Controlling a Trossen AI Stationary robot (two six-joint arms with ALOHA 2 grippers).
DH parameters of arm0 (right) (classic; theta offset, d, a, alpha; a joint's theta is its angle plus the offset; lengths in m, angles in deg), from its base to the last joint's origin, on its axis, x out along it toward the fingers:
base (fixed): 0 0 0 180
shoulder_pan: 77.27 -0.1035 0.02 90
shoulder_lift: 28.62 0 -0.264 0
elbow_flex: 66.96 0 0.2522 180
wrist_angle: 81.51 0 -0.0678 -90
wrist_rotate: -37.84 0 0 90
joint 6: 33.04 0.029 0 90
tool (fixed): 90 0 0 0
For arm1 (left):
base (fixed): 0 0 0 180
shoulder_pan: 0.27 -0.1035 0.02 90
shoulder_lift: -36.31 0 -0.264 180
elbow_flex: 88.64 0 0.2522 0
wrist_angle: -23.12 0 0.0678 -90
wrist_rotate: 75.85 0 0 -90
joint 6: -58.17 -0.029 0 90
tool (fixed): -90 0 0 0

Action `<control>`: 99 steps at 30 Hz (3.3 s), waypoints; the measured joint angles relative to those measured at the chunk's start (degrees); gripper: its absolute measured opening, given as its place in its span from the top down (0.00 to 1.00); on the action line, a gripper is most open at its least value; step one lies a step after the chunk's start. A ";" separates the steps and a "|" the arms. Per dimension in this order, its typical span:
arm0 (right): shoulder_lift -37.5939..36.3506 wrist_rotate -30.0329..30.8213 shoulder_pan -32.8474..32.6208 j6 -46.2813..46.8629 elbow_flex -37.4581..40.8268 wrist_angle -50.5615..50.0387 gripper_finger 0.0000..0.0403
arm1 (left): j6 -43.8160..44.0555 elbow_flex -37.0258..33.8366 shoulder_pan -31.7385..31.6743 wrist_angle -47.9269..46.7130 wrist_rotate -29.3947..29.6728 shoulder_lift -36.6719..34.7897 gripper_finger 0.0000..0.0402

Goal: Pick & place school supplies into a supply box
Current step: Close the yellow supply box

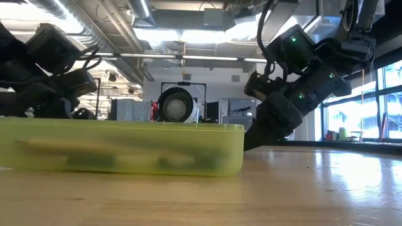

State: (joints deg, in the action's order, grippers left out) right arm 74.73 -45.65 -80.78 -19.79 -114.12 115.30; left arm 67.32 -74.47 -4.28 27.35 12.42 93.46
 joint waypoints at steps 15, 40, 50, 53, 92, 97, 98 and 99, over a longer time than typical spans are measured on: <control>0.06 -0.13 0.11 -1.51 0.04 0.00 0.11 | 1.41 2.86 -0.38 9.12 0.30 13.92 0.25; 0.22 0.00 0.17 -6.89 0.13 6.90 0.11 | -7.50 4.26 -0.35 12.50 -1.06 20.00 0.26; 0.20 -0.02 0.13 -13.85 0.13 9.44 0.11 | -14.48 4.15 -0.30 14.50 -0.25 19.64 0.25; 0.19 -0.01 0.13 -15.53 -0.11 9.47 0.11 | -16.02 4.15 -0.29 14.46 0.16 18.55 0.26; 0.00 -0.11 0.11 -32.79 -2.27 12.46 0.11 | -30.89 4.18 -0.11 11.20 8.29 1.69 0.25; 0.00 -0.09 -0.18 -38.22 -2.27 13.86 0.11 | -31.56 4.20 -0.11 10.83 9.68 1.53 0.25; 0.00 -0.09 -0.39 -39.88 -2.27 14.26 0.11 | -31.58 4.20 -0.11 10.82 9.67 1.53 0.25; 0.00 -0.02 -0.59 -41.47 -2.25 14.88 0.11 | -31.56 4.20 -0.11 10.84 9.70 1.53 0.25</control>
State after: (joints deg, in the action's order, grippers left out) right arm 74.73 -45.68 -81.37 -61.26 -116.38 130.18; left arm 35.76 -70.28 -4.39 38.19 22.12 94.98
